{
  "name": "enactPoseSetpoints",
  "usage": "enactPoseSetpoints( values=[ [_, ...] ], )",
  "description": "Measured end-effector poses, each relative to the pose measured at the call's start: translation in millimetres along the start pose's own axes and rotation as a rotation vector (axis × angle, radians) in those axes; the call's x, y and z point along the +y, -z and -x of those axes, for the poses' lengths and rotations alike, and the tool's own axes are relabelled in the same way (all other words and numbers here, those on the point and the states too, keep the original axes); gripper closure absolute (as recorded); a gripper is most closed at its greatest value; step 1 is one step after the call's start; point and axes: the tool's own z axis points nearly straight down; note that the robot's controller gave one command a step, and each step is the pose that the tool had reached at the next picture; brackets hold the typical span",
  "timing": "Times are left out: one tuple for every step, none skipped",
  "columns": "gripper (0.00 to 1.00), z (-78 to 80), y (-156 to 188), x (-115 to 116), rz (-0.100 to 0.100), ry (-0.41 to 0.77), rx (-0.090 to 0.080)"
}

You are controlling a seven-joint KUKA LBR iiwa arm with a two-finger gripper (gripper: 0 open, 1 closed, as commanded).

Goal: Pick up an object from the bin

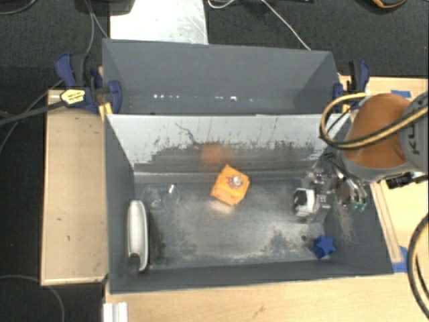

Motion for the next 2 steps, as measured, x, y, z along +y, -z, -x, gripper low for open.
enactPoseSetpoints(
  values=[
    [1.00, 0.2, 12.2, 0.2, 0.000, 0.000, -0.001],
    [1.00, 1.2, 19.9, 0.1, 0.000, 0.000, -0.004]
  ],
)
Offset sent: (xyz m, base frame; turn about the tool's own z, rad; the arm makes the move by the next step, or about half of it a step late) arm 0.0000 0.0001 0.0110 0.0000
